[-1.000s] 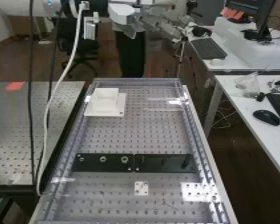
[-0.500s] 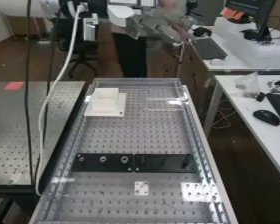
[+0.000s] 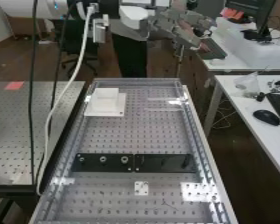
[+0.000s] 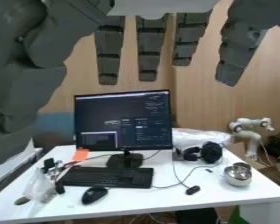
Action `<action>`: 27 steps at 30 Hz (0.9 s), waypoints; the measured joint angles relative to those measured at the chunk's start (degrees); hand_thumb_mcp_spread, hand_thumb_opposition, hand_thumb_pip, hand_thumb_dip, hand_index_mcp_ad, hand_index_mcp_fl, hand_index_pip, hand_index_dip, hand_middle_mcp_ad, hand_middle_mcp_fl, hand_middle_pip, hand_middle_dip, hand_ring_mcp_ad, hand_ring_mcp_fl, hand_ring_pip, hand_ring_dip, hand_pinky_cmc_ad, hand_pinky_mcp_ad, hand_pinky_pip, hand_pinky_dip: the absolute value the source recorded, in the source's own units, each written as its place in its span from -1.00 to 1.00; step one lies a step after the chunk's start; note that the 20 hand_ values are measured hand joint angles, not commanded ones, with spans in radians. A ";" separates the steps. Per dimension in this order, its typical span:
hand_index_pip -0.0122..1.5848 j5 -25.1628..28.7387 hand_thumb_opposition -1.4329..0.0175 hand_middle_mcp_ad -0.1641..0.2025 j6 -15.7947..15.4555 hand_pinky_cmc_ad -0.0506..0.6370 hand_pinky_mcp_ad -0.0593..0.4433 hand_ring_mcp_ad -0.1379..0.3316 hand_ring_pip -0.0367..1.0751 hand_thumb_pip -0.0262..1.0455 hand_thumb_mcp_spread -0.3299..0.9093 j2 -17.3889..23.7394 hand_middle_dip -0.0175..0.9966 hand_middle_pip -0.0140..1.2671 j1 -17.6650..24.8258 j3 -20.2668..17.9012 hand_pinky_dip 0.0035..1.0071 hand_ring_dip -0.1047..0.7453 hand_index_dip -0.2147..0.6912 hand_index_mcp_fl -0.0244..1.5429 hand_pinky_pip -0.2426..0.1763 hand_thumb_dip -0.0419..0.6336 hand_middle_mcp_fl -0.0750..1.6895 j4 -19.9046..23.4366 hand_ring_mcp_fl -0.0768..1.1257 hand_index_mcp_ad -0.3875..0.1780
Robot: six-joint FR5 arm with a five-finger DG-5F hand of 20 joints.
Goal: Grab the chopstick and place it in the clear container
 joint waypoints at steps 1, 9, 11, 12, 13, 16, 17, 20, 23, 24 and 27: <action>-0.92 0.08 0.01 0.05 0.08 0.62 0.80 0.09 -0.74 -0.38 -0.02 -0.22 -0.54 -0.77 -0.19 0.24 -0.65 -0.43 -0.09 -0.49 -0.07 -0.67 -0.68 -0.17 -0.83 -0.30; -0.92 -1.46 0.01 0.05 1.40 0.62 0.80 0.08 -0.74 -0.38 -0.02 -1.90 -0.54 -0.77 -1.63 1.30 -0.65 -0.44 -0.11 -0.47 -0.07 -0.67 -0.67 -0.89 -0.83 -0.30; -0.92 -1.69 0.01 0.05 1.50 0.62 0.80 0.08 -0.74 -0.38 -0.02 -1.96 -0.54 -0.77 -1.69 1.32 -0.65 -0.43 -0.11 -0.47 -0.07 -0.67 -0.65 -0.76 -0.83 -0.30; -0.92 -1.86 0.01 0.05 1.54 0.62 0.80 0.08 -0.74 -0.38 -0.02 -1.99 -0.54 -0.77 -1.72 1.34 -0.65 -0.44 -0.12 -0.47 -0.07 -0.67 -0.65 -0.68 -0.83 -0.30; -0.92 -2.04 0.01 0.05 1.57 0.62 0.80 0.08 -0.74 -0.38 -0.02 -2.01 -0.54 -0.77 -1.73 1.36 -0.65 -0.43 -0.12 -0.47 -0.07 -0.67 -0.65 -0.62 -0.83 -0.30; -0.92 -2.45 0.01 0.05 1.66 0.62 0.80 0.09 -0.74 -0.38 -0.02 -2.15 -0.54 -0.77 -1.73 1.57 -0.65 -0.43 -0.11 -0.47 -0.07 -0.67 -0.65 -0.59 -0.83 -0.30; -0.92 -2.64 0.01 0.05 1.71 0.62 0.80 0.09 -0.74 -0.38 -0.02 -2.22 -0.54 -0.77 -1.75 1.68 -0.65 -0.43 -0.11 -0.47 -0.05 -0.67 -0.65 -0.58 -0.84 -0.30; -0.92 -3.69 0.01 0.05 1.77 0.62 0.80 0.09 -0.74 -0.38 -0.02 -2.33 -0.54 -0.77 -1.80 1.93 -0.65 -0.43 -0.11 -0.47 -0.07 -0.67 -0.65 -0.45 -0.83 -0.30; -0.92 -4.07 0.01 0.03 1.79 0.62 0.80 0.09 -0.74 -0.38 -0.02 -2.43 -0.54 -0.77 -1.80 2.24 -0.65 -0.44 -0.11 -0.47 -0.07 -0.67 -0.65 -0.37 -0.83 -0.30; -0.92 -3.52 0.01 0.00 1.80 0.62 0.80 0.07 -0.74 -0.38 -0.02 -2.46 -0.54 -0.77 -1.70 2.30 -0.65 -0.43 -0.11 -0.47 -0.07 -0.67 -0.65 -0.39 -0.83 -0.32; -0.92 -1.33 0.01 0.05 1.87 0.62 0.81 0.09 -0.74 -0.38 -0.02 -2.52 -0.54 -0.77 -1.48 2.39 -0.65 -0.43 -0.11 -0.47 -0.07 -0.67 -0.65 -0.49 -0.83 -0.30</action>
